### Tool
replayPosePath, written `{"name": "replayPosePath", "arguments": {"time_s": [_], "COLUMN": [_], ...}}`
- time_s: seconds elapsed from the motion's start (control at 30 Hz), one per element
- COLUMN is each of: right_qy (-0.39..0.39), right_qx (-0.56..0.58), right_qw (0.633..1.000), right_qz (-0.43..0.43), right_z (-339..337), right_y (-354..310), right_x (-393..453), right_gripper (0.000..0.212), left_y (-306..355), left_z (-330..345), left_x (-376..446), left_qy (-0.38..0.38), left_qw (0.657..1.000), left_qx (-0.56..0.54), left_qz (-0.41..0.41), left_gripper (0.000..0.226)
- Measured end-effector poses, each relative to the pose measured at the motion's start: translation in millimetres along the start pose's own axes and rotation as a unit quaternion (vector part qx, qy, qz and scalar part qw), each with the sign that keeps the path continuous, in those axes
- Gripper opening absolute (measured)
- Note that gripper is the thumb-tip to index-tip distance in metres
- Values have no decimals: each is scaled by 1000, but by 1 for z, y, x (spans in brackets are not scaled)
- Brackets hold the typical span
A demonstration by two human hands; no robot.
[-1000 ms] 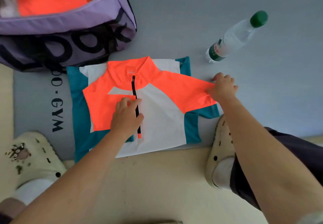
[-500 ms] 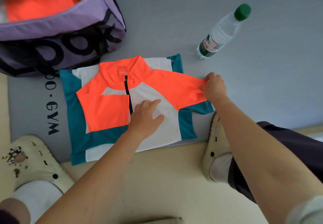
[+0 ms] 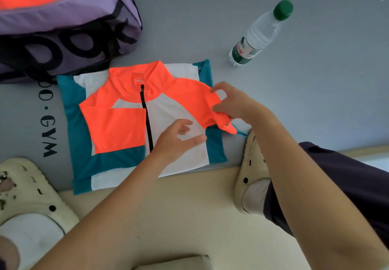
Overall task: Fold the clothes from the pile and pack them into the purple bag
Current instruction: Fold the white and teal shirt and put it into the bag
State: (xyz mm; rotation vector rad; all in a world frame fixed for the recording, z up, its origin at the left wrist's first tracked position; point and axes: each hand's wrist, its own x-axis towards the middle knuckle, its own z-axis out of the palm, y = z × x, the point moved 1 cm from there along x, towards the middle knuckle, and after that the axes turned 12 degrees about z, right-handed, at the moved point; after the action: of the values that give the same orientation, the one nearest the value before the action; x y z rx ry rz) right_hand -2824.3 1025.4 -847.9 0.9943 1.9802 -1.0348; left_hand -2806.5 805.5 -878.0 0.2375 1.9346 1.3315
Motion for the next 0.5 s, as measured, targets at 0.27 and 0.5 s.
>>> {"name": "replayPosePath", "arguments": {"time_s": [0.27, 0.5], "right_qy": [-213, -59], "right_qx": [179, -72], "right_qw": [961, 994], "right_qz": [12, -62], "right_z": [42, 53], "right_y": [-67, -81], "right_x": [-3, 37], "right_gripper": [17, 19], "left_y": [-15, -47], "left_z": [0, -23], "left_x": [5, 2], "left_qy": [80, 143], "left_qw": [955, 974], "left_qx": [-259, -108], "left_qz": [-121, -139], "left_gripper": [21, 21]}}
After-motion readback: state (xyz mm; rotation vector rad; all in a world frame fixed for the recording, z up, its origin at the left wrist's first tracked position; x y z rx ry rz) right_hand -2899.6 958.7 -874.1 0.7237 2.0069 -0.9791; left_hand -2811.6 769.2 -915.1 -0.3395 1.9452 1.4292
